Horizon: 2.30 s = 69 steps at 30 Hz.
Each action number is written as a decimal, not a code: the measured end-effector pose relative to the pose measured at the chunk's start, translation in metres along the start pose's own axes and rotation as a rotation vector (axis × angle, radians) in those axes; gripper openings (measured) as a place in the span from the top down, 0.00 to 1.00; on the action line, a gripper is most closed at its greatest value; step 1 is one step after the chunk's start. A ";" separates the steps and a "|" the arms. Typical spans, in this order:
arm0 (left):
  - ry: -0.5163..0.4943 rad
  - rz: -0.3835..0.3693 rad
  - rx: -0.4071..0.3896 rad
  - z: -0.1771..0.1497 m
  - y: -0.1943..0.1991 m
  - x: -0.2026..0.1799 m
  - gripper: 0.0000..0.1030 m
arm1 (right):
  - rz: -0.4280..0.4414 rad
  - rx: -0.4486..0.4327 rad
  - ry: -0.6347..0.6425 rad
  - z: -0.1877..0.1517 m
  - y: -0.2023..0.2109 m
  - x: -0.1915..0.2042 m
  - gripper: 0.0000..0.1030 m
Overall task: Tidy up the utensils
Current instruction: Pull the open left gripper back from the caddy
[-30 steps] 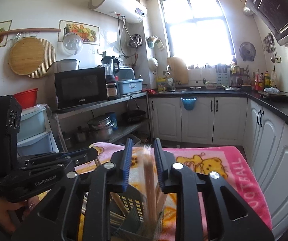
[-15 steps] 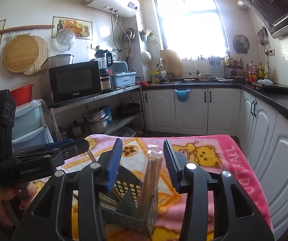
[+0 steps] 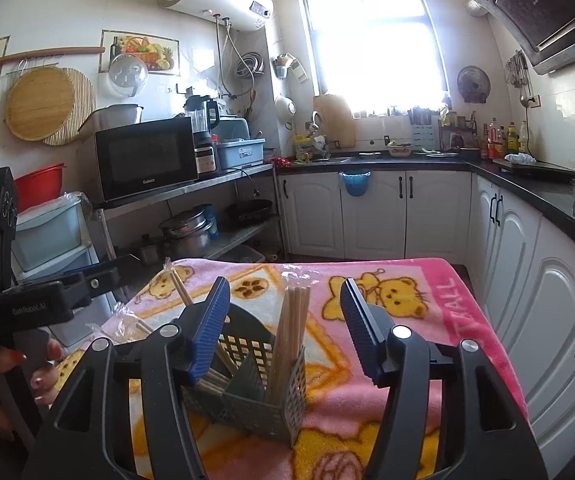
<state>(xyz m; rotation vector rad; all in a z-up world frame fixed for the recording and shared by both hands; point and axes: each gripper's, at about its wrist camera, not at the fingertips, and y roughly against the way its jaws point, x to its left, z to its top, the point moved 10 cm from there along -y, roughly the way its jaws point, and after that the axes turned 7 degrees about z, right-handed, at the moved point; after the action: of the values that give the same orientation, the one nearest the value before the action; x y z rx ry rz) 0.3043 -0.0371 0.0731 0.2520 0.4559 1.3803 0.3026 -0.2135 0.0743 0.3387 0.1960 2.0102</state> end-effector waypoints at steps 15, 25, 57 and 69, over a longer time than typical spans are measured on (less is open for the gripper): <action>0.028 0.003 -0.006 -0.014 0.028 0.011 0.10 | 0.004 0.028 -0.001 -0.018 0.024 0.007 0.41; 0.034 -0.004 -0.007 -0.025 0.042 0.011 0.10 | 0.014 0.041 -0.001 -0.028 0.036 0.015 0.40; 0.057 0.029 0.074 -0.083 0.054 0.035 0.10 | 0.037 0.166 0.001 -0.082 0.039 0.027 0.39; 0.084 0.054 0.143 -0.112 0.045 0.049 0.10 | 0.022 0.238 -0.039 -0.115 0.039 0.018 0.38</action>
<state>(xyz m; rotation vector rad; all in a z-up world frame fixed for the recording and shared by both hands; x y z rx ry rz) 0.2199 0.0084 -0.0149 0.3258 0.6221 1.4167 0.2253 -0.2136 -0.0210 0.5325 0.4105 2.0034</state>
